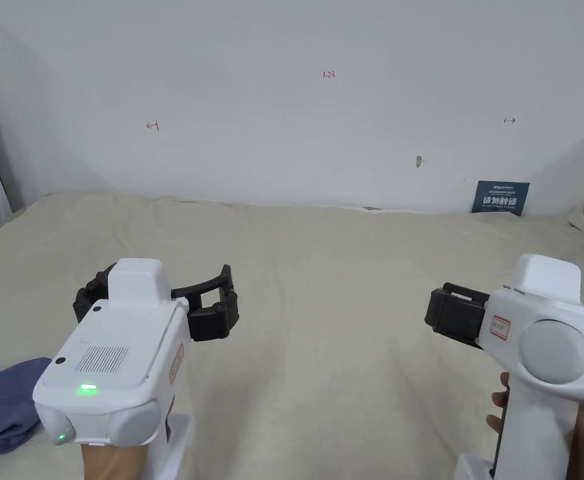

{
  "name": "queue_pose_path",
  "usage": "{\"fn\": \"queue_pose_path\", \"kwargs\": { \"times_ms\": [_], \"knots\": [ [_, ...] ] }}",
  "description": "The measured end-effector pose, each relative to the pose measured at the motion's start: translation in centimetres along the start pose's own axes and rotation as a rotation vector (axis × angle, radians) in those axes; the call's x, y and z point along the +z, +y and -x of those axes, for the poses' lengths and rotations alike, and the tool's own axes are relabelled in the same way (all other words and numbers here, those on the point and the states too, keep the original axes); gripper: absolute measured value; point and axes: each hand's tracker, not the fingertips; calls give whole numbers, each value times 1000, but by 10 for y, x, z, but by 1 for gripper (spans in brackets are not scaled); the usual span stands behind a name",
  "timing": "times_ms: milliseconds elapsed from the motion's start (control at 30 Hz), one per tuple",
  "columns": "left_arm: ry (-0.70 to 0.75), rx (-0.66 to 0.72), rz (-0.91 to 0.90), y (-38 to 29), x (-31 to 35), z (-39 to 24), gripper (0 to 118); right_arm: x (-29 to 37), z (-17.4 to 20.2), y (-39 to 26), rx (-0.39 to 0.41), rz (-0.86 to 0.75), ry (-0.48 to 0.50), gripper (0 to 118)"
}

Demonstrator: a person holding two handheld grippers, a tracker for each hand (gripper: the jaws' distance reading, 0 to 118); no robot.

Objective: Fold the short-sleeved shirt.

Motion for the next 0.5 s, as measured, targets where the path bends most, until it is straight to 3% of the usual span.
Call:
{"fn": "queue_pose_path", "kwargs": {
  "times_ms": [267,500],
  "knots": [
    [3,4,-6,1,1,2,118,-16,-5,0,37,-39,-20,118],
    [3,-4,-15,2,3,2,118,-7,-6,-19,97,-343,51,118]
  ]
}}
